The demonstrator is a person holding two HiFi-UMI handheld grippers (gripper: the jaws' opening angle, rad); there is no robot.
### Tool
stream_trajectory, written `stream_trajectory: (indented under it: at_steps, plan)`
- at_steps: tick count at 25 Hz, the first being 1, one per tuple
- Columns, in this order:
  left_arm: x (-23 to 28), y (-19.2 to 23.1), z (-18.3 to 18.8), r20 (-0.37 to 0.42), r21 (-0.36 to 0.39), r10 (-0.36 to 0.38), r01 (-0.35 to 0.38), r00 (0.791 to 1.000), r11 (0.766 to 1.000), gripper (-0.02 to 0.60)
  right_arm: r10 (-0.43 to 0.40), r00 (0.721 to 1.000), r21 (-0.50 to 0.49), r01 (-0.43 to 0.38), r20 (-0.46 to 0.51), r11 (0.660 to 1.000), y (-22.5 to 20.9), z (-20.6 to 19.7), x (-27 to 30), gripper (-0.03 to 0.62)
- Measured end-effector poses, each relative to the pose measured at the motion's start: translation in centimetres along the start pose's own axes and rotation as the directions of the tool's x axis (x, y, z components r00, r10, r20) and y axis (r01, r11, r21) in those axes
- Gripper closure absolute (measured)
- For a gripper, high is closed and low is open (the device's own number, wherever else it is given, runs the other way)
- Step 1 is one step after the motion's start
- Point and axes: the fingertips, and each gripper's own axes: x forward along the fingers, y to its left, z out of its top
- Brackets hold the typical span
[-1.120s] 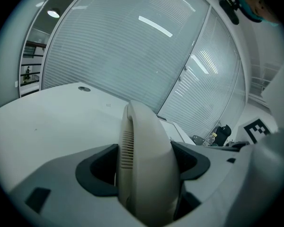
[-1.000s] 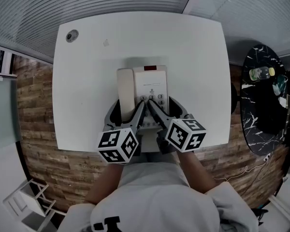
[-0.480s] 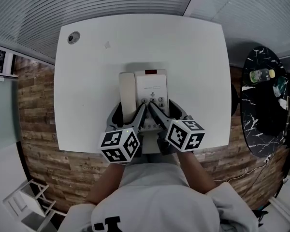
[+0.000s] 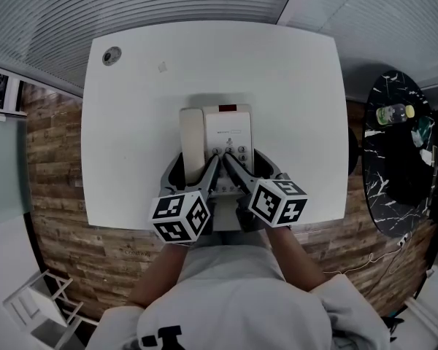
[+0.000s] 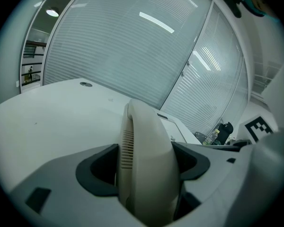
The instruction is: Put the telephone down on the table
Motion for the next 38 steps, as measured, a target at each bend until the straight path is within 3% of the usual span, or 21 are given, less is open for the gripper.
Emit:
stream_trajectory:
  at_steps: [15,21,27,32,36,38]
  plan:
    - [0.1,-0.1,0.1,0.031,0.042,0.003,-0.004,1.0,0.999,0.232,-0.016,0.999,-0.034,0.017,0.028,0.999,0.1,0.0,0.0,0.269]
    - [0.0,-0.3,0.3,0.051,0.058,-0.009,0.006,0.999,0.998,0.232,-0.052,0.995,-0.151,0.064,0.087,0.986,0.8,1.0,-0.6,0.269]
    - [-1.1,-0.5,2.5,0.159,0.089,-0.004,-0.01,0.987,0.996,0.232,-0.059,0.99,-0.166,0.08,0.128,0.983,0.8,2.1,-1.0,0.269]
    - [-2.7,-1.7,4.3,0.226,0.117,-0.024,-0.003,0.974,0.993,0.232,-0.094,0.974,-0.221,0.14,0.207,0.965,1.2,3.7,-2.1,0.269]
    - [-4.5,-2.8,6.3,0.282,0.139,-0.052,0.013,0.958,0.99,0.233,-0.052,0.966,-0.265,0.121,0.253,0.957,3.1,5.2,-3.4,0.278]
    - [-5.2,-3.4,7.1,0.298,0.131,-0.068,0.03,0.952,0.991,0.233,-0.018,0.964,-0.271,0.092,0.266,0.958,4.2,5.9,-4.1,0.314]
